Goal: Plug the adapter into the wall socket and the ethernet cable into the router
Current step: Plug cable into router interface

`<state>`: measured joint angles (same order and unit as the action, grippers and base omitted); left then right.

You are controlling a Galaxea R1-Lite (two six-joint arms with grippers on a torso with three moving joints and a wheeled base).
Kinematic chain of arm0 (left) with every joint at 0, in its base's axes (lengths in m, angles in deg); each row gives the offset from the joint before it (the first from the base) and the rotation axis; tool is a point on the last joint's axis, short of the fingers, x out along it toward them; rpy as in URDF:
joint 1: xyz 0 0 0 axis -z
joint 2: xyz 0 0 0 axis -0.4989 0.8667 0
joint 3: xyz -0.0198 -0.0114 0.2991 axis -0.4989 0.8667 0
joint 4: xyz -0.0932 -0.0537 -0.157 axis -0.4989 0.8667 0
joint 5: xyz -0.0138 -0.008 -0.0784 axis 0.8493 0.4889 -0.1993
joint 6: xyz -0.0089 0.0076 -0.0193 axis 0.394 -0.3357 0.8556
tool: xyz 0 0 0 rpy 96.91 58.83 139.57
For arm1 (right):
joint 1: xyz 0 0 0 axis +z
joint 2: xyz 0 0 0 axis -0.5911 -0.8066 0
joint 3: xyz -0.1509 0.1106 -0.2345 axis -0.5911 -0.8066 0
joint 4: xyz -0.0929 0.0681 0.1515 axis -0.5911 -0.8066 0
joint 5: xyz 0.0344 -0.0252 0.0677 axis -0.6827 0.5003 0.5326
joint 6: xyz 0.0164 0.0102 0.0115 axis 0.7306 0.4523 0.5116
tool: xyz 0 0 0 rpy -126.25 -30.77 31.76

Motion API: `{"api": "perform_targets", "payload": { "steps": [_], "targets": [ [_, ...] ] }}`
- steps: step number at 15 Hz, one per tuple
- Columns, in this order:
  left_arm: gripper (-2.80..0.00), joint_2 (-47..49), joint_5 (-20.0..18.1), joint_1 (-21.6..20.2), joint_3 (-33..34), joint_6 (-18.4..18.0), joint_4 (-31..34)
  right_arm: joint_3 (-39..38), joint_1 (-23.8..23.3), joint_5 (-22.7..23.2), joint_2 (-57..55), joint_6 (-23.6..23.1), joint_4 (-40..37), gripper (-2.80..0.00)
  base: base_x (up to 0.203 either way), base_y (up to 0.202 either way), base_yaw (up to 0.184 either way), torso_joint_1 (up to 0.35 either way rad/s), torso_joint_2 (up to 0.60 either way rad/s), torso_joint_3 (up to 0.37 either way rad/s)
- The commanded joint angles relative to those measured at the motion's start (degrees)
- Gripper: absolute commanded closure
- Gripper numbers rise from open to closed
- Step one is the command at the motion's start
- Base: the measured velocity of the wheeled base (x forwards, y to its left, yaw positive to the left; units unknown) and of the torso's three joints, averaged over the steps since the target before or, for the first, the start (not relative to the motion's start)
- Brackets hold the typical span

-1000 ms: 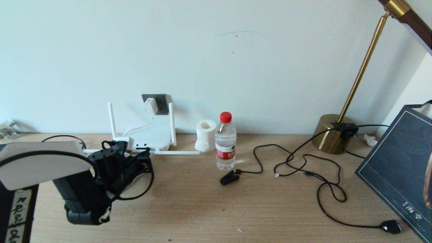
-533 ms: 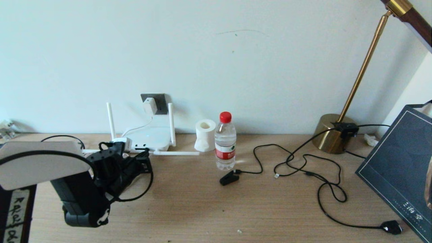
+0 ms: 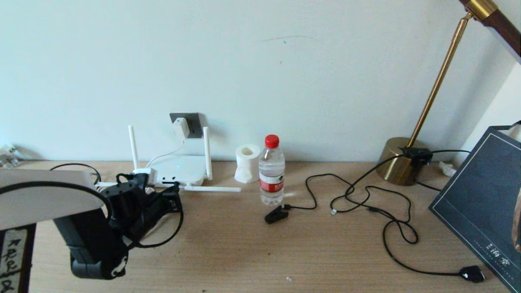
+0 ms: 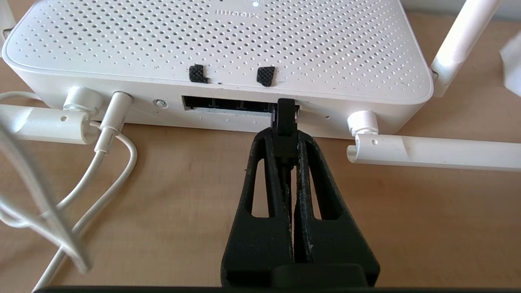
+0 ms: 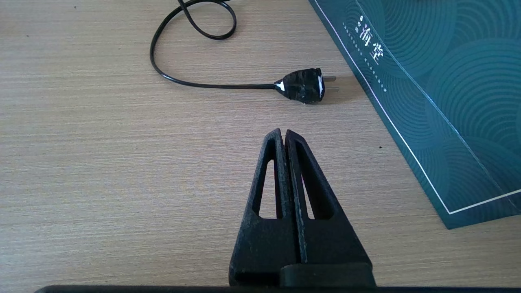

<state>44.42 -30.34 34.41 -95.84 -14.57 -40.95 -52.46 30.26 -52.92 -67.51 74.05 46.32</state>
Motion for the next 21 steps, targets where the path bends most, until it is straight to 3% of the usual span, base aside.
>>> {"api": "perform_targets", "payload": {
  "steps": [1,5,16,17,21],
  "targets": [
    [0.0,-3.0,-0.1,0.1,2.6,0.0,-0.4,0.0,0.0,0.0,-0.1,0.0,0.0,0.0,0.0,0.0,0.0,0.0,0.0,0.0],
    [0.0,-6.8,-0.3,0.2,6.0,0.0,-0.4,0.0,0.0,0.0,-0.1,0.0,0.0,0.0,0.0,0.0,0.0,0.0,0.0,0.0],
    [0.0,-5.8,-0.5,0.3,6.0,0.3,-0.4,0.0,0.0,0.0,-0.1,0.0,0.1,0.0,0.0,0.0,0.0,0.0,0.0,0.0],
    [-2.8,-5.6,-1.0,0.2,5.8,0.4,-0.4,0.0,0.0,-0.1,-0.1,0.0,0.0,0.0,0.0,0.0,0.0,0.0,0.0,0.0],
    [-2.8,-4.7,-1.4,0.2,5.7,1.2,-0.4,0.0,0.0,0.0,-0.1,0.0,0.0,0.0,0.0,0.0,0.0,0.0,0.0,0.0]
  ]
}}
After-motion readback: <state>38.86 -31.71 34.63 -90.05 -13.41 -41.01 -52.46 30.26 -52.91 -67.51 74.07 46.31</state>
